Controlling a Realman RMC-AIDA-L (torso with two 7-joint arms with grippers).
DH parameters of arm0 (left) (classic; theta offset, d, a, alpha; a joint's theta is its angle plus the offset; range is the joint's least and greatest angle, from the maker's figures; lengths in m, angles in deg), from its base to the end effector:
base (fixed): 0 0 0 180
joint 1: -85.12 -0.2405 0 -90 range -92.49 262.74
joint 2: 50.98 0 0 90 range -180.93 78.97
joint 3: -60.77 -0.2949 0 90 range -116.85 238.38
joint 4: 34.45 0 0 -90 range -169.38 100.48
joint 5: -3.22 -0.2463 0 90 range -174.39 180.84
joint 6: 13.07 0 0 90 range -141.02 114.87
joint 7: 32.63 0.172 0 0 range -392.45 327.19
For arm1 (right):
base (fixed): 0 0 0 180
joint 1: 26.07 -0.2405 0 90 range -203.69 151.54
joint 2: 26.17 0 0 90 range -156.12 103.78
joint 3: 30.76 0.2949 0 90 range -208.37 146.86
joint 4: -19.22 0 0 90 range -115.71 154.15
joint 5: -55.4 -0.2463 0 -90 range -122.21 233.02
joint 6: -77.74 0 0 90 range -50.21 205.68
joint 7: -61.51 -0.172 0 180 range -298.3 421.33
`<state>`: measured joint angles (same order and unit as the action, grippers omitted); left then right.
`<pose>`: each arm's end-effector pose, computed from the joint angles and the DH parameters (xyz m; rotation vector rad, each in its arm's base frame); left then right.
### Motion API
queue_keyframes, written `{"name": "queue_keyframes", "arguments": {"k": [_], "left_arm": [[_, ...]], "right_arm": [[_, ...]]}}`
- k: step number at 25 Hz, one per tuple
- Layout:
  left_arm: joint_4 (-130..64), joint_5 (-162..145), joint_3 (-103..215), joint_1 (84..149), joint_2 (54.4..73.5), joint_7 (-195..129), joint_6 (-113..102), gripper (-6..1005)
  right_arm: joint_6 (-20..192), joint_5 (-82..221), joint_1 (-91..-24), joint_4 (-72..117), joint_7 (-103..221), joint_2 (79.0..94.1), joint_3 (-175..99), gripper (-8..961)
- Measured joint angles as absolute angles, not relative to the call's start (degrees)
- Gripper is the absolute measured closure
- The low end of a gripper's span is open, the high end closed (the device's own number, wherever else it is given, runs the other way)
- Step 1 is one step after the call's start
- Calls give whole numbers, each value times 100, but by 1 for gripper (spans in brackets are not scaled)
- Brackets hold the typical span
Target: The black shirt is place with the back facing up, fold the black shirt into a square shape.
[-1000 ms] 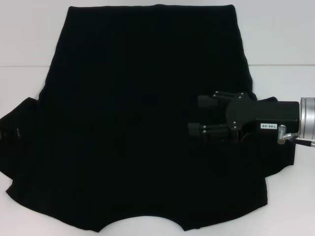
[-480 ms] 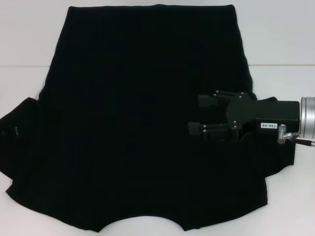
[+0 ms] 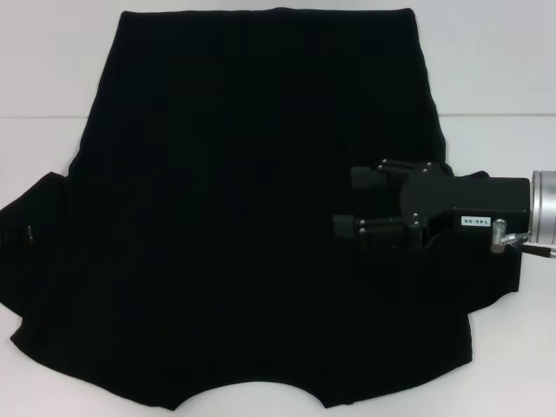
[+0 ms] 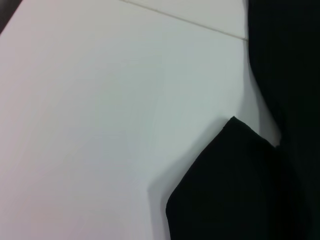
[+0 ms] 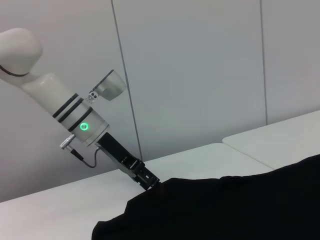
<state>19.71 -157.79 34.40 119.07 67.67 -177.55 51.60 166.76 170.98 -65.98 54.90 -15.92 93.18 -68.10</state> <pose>-0.4223 0.4317 0.0687 -1.6752 -1.6194 -0.0627 0.2393 0.4282 -0.0476 -2.7896 0.4166 0.7561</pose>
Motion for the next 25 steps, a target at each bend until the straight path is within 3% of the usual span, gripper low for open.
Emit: {"name": "queue_keyframes", "arguments": {"k": [25], "left_arm": [[1970, -15849, 3211, 11970, 6776, -17738, 5206, 135]], "right_arm": [[16667, 17098, -6609, 5490, -1587, 9309, -6793, 42]]}}
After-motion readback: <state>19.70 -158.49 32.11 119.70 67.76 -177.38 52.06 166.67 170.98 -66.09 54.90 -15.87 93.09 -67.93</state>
